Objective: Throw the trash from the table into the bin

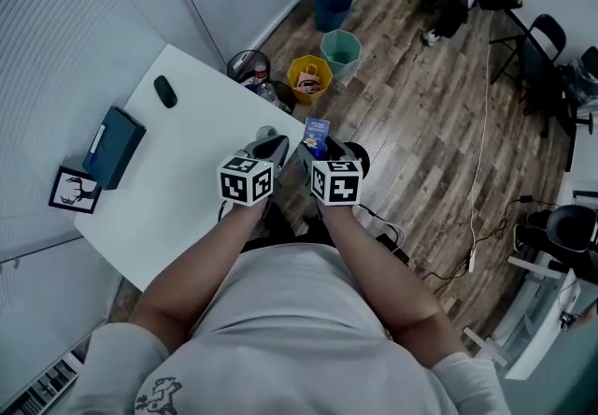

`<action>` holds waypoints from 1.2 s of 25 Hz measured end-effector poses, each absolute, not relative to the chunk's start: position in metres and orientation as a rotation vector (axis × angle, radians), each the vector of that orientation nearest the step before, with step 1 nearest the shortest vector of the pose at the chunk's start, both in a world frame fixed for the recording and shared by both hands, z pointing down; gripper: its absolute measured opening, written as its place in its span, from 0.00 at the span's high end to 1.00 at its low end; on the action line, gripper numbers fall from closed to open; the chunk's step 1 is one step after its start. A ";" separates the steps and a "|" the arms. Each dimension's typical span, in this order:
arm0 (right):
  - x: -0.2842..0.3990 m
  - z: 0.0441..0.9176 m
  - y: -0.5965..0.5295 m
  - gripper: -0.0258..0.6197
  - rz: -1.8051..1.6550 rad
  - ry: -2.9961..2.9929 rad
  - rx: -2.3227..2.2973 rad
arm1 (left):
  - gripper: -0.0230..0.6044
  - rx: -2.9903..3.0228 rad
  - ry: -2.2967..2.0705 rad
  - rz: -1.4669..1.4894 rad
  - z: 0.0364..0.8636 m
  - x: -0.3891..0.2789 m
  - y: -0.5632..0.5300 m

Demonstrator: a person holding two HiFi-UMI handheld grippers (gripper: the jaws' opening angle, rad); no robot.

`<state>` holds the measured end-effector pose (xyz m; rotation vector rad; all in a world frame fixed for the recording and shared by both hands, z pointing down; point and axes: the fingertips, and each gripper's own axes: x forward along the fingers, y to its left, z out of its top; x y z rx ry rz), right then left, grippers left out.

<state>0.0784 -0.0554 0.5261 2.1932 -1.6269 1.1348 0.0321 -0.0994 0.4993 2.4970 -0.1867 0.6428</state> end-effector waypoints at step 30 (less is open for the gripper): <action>0.283 0.558 0.117 0.51 1.276 -1.471 2.345 | 0.95 2.586 0.014 0.909 0.537 0.249 0.061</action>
